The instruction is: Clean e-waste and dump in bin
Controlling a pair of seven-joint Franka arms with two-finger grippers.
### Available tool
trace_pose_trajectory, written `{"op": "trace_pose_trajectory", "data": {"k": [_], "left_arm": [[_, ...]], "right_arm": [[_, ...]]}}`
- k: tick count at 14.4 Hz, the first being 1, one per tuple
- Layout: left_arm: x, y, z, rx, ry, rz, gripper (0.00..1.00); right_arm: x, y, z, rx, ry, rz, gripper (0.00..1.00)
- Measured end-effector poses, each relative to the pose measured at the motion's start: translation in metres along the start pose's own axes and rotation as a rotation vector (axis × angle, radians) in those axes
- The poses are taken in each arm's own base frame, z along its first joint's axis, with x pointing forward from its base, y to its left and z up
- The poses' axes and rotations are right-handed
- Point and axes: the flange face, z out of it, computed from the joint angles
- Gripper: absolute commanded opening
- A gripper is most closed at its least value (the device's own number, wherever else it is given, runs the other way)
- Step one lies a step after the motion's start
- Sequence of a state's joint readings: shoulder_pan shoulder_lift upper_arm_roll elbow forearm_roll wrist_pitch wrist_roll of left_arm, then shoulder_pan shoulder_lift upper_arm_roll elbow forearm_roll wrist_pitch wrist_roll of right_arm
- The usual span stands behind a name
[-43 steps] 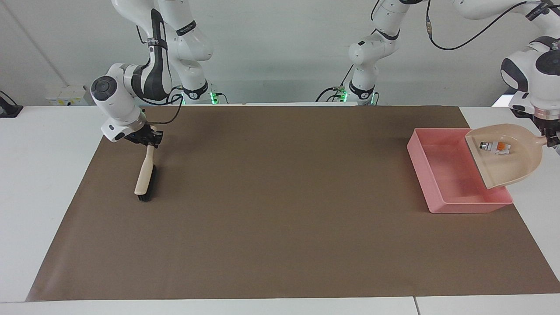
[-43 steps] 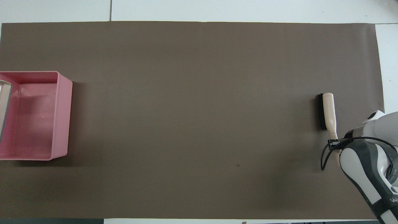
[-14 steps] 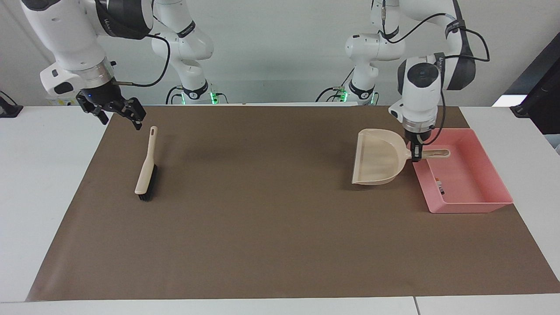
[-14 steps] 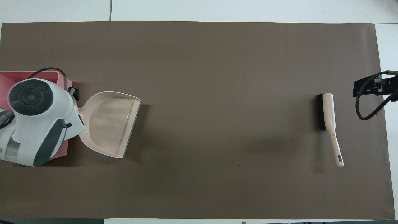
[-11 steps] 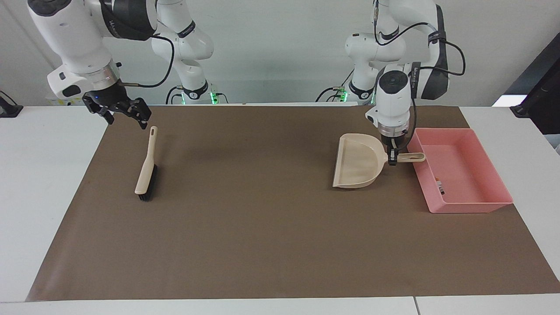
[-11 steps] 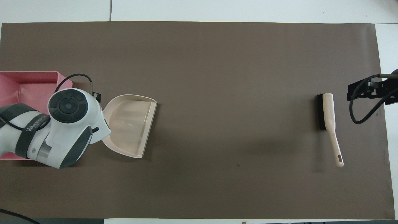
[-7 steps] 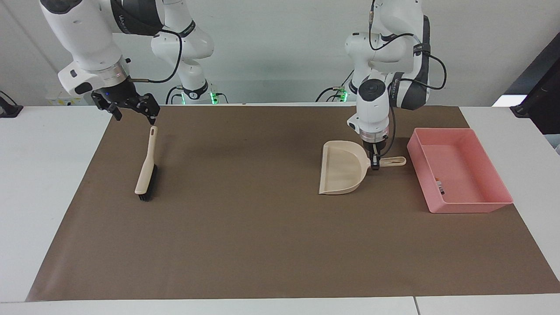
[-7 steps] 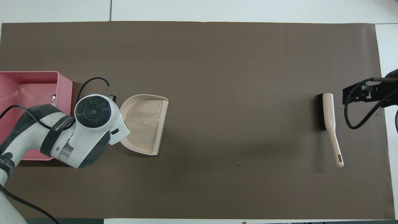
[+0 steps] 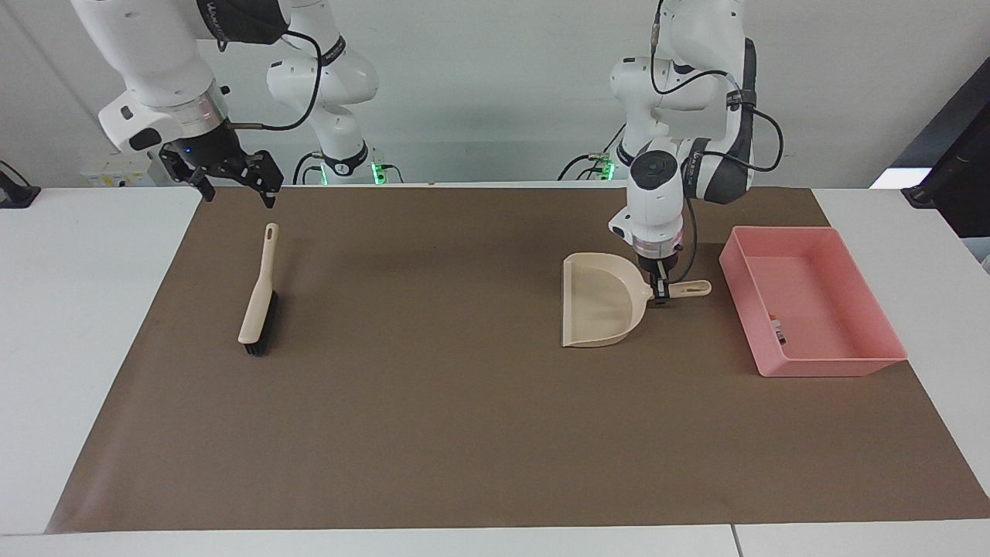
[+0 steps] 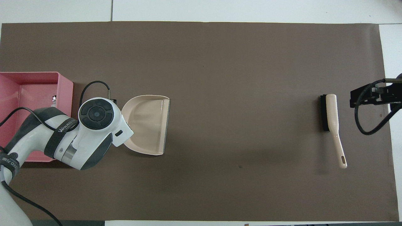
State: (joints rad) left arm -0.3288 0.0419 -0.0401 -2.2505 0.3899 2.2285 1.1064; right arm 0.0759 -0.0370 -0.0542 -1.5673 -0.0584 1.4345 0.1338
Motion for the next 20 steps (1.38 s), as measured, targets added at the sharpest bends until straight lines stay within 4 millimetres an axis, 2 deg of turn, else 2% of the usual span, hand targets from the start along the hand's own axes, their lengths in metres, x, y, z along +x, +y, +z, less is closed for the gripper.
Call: {"op": "trace_pose_trajectory", "data": {"k": [3,5,7,10,14,17,20], "left_arm": [[-0.005,0.001,-0.003,-0.007,-0.007,-0.104,0.97],[-0.014,0.001,-0.012,0.002,-0.008,-0.141,0.97],[-0.031,0.004,-0.024,-0.007,-0.022,-0.202,0.97],[-0.069,0.007,-0.039,-0.022,-0.019,-0.354,0.98],[-0.124,0.015,-0.042,-0.090,0.007,-0.839,0.98],[-0.147,0.015,-0.037,-0.157,0.062,-1.223,0.98],[-0.175,0.002,-0.052,-0.209,0.181,-1.480,0.98]], "right_arm": [[0.000,0.005,-0.013,0.001,-0.002,-0.009,1.00],[0.001,0.014,-0.018,0.002,-0.006,-0.041,1.00],[0.000,0.023,-0.021,0.003,-0.015,-0.056,1.00],[-0.001,0.026,-0.022,0.003,-0.017,-0.061,1.00],[-0.001,0.019,-0.017,0.011,-0.032,-0.074,1.00],[0.000,0.012,-0.017,0.049,-0.022,-0.086,1.00],[0.000,0.013,-0.017,0.053,-0.023,-0.083,1.00]]}}
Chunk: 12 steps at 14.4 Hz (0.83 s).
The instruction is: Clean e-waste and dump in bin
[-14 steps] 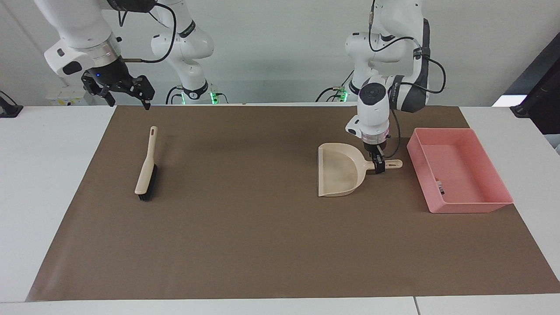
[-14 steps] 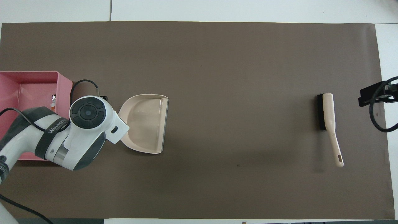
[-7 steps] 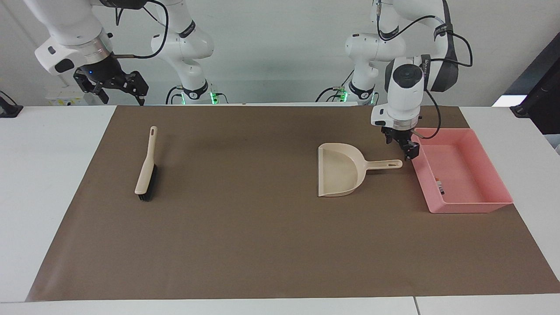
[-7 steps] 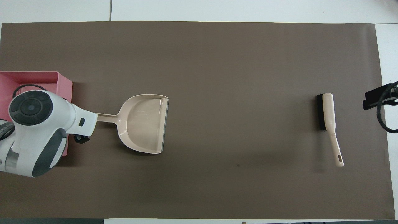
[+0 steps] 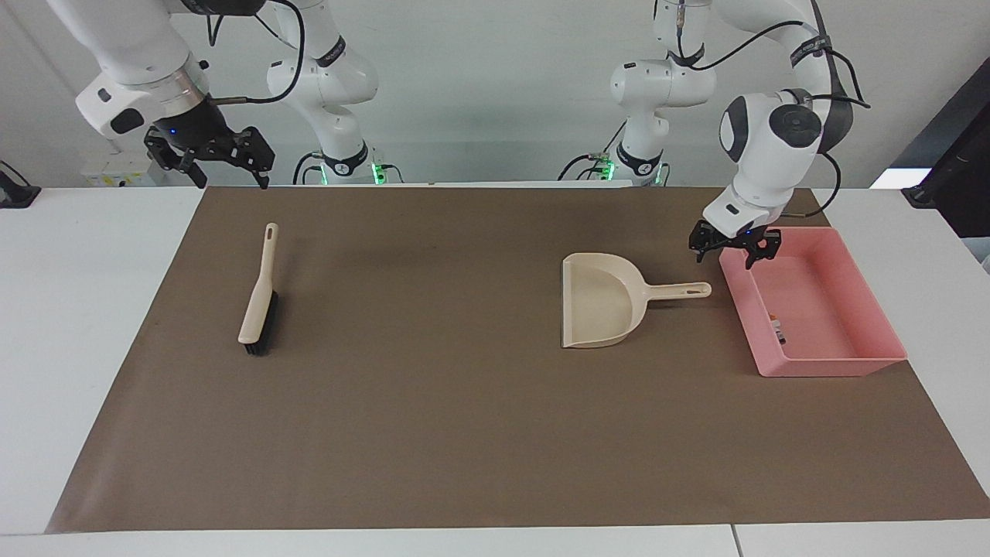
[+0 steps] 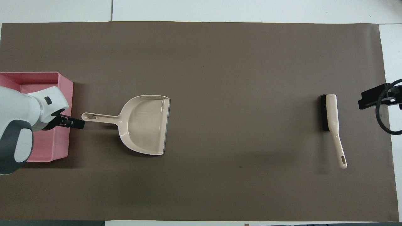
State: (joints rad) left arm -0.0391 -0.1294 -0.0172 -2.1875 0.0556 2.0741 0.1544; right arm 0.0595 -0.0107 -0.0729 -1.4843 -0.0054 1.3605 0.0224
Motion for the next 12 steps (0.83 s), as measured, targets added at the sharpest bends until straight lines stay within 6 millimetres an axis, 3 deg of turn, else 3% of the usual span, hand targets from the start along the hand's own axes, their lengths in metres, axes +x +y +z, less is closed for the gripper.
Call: {"op": "trace_pose_trajectory", "data": {"k": [1,2,3,7,9,12], "left_arm": [[0.006,-0.011,-0.015,-0.026,0.032,-0.058,0.98],[0.012,-0.029,-0.047,-0.052,0.070,-0.121,0.98],[0.014,-0.036,-0.065,-0.062,0.068,-0.141,0.98],[0.023,-0.053,-0.168,-0.072,0.049,-0.160,0.98],[0.027,-0.054,-0.190,-0.075,0.036,-0.158,0.98],[0.035,-0.056,-0.185,-0.082,0.004,-0.155,0.98]], "right_arm": [[0.000,0.000,0.001,0.000,-0.002,0.000,1.00],[0.000,0.000,0.003,0.000,-0.006,0.001,1.00],[0.001,0.001,0.004,0.000,-0.006,0.001,1.00],[0.010,0.004,0.007,-0.027,0.048,0.007,1.00],[0.010,0.004,0.009,-0.029,0.045,0.006,1.00],[0.010,0.004,0.008,-0.029,0.046,0.006,1.00]]}}
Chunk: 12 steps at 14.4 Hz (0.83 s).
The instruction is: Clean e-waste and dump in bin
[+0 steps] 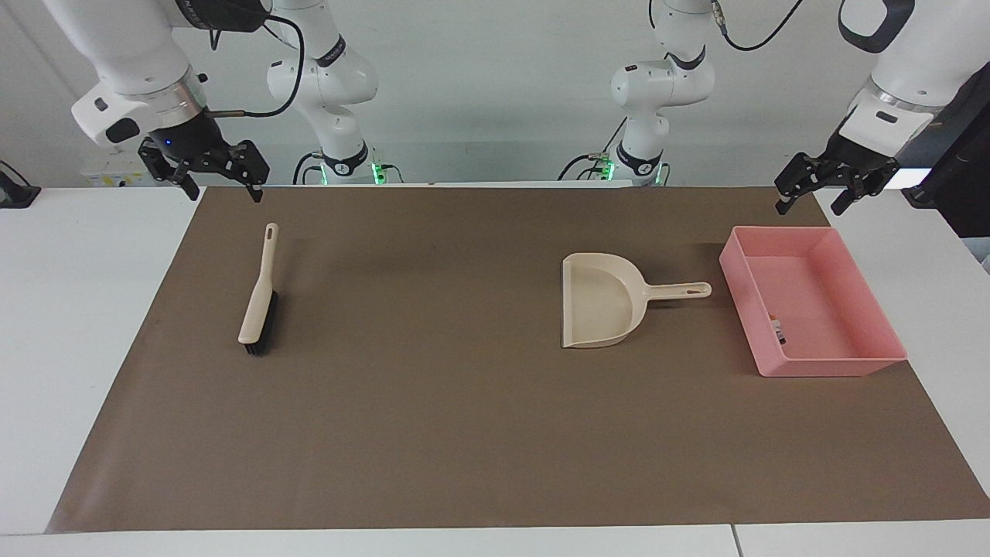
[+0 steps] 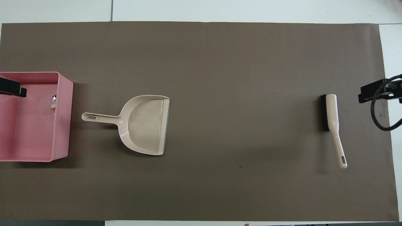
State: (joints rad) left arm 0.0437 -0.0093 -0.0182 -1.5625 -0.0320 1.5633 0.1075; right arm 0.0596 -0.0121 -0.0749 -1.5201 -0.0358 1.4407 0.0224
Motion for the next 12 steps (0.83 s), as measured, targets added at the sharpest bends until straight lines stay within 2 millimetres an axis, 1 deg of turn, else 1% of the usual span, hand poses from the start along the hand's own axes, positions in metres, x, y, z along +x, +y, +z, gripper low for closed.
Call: {"op": "trace_pose_trajectory", "data": {"k": [4,9,12], "left_arm": [[-0.0008,0.0002,0.0087,-0.003,-0.027,0.000,0.98],[0.0009,0.0000,0.0085,-0.002,-0.013,0.000,0.98],[0.0054,-0.0007,0.0125,0.002,0.019,-0.001,0.98]], "right_arm": [[-0.0005,-0.0011,-0.0007,0.000,0.001,-0.002,1.00],[-0.0009,-0.0016,-0.0013,0.000,0.003,-0.003,1.00],[-0.0009,-0.0012,-0.0011,0.000,0.002,-0.002,1.00]]}}
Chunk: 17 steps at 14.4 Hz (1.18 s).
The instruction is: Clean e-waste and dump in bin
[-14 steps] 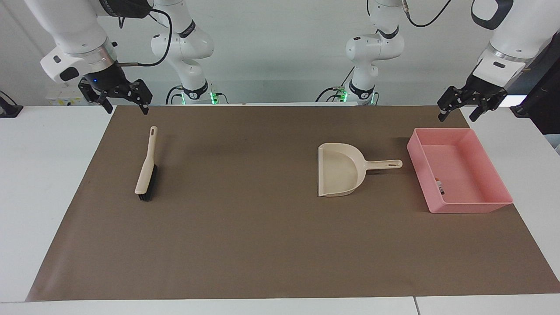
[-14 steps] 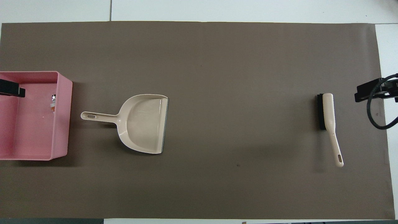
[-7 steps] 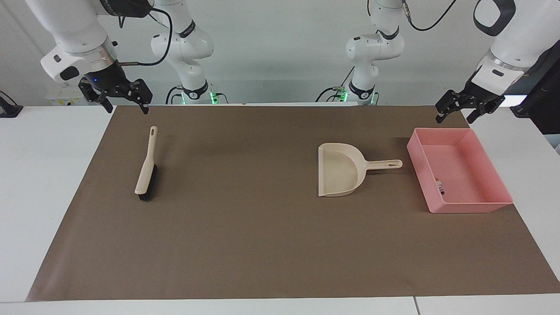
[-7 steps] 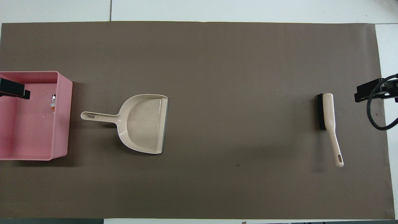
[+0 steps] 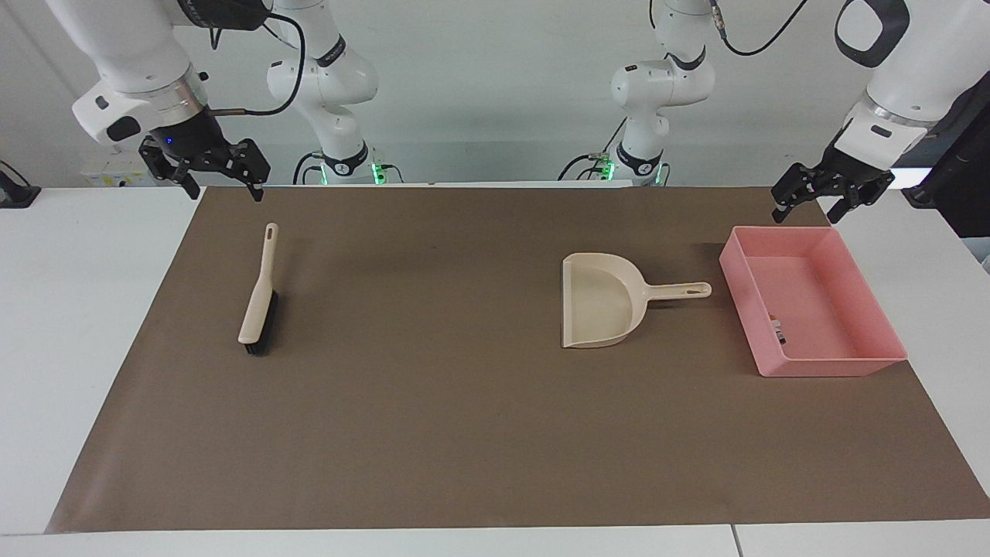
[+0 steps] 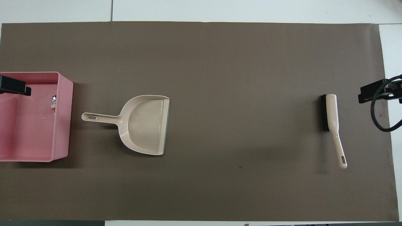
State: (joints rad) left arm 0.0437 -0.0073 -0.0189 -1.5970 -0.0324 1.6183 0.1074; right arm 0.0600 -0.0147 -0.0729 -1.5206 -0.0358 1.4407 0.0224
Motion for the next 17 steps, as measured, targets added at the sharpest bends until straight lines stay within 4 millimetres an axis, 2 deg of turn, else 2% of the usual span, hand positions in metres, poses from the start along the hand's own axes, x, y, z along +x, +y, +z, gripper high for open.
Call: {"op": "trace_pose_trajectory", "data": {"k": [17], "left_arm": [[-0.0051,0.0001,0.0060,0.000,-0.006,-0.045,0.98]], "right_arm": [[0.0000,-0.0001,0.0002,0.000,0.000,0.000,1.00]]}}
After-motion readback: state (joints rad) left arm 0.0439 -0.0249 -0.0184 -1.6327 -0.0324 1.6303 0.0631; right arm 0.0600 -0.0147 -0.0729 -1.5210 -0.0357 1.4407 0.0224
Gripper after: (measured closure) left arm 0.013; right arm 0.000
